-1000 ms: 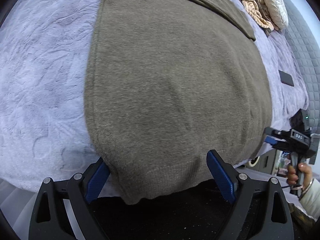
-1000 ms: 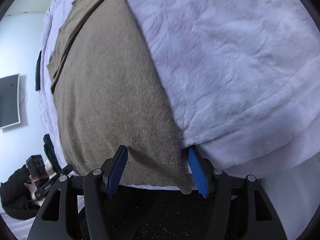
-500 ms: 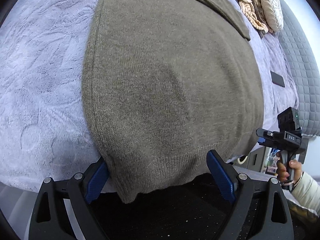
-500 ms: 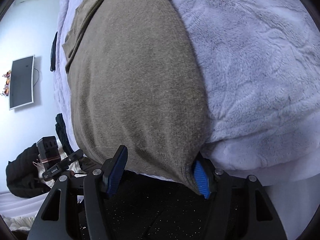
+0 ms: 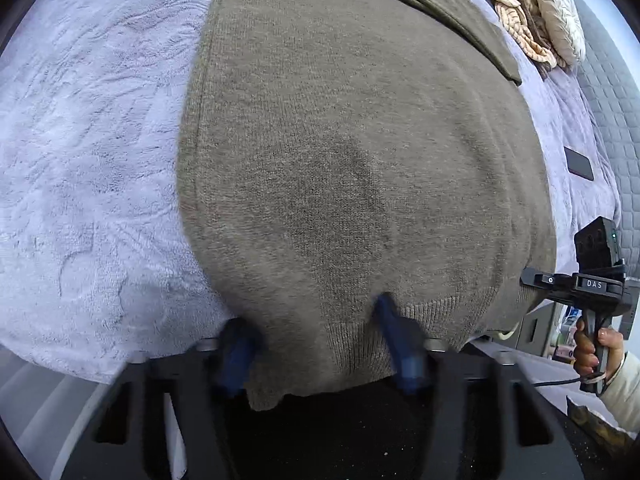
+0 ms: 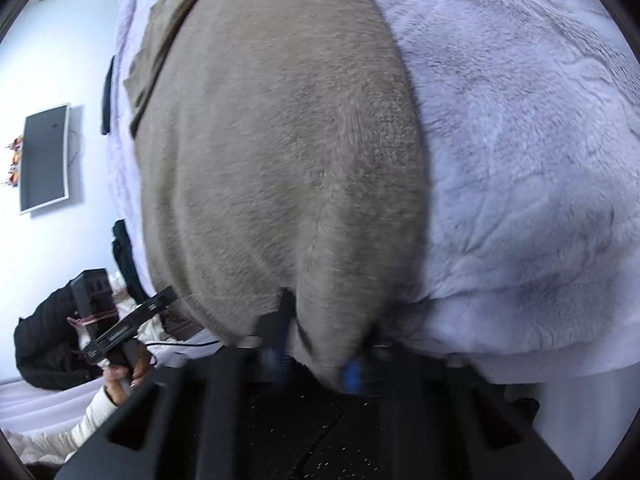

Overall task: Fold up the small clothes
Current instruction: 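Grasp the sweater hem with the left gripper while the right gripper grasps it too, then lift the hem with both grippers and fold it over toward the collar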

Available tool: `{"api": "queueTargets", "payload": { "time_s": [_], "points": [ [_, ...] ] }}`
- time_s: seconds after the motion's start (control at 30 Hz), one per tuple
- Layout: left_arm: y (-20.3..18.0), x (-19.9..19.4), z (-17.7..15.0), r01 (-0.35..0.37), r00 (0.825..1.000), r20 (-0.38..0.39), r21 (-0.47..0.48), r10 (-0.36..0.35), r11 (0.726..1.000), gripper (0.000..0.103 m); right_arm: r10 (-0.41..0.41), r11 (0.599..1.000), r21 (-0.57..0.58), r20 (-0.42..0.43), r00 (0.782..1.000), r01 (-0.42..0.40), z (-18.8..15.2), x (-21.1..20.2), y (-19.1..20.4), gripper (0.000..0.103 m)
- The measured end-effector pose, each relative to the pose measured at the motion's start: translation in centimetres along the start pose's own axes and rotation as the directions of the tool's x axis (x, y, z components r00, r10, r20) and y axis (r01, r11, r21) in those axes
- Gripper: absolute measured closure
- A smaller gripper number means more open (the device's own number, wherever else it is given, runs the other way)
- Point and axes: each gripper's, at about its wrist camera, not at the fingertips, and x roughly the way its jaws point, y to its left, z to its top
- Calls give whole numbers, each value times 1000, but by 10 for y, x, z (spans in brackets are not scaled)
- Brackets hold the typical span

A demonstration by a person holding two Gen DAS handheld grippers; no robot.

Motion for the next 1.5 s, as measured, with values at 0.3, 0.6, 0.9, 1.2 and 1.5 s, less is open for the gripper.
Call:
{"api": "queueTargets", "payload": {
  "time_s": [0.3,0.6,0.9,1.2,1.5],
  "points": [
    [-5,-21,12,197,980,46,-34,-196,980,88,173,984,-50,44,984,-171,1,-24,30,91],
    [-5,-60,48,324,936,170,-82,-307,942,88,345,938,-67,114,932,-339,31,-55,59,92],
    [-7,-93,113,376,892,308,-100,-331,921,88,419,906,-150,173,891,-397,86,-94,103,92],
    [-3,-112,205,359,858,432,-118,-277,926,88,407,908,-198,203,891,-369,178,-118,135,92],
    [15,-95,292,362,843,489,-210,-223,908,88,334,941,-133,237,912,-310,281,-108,136,92]
  ]
}}
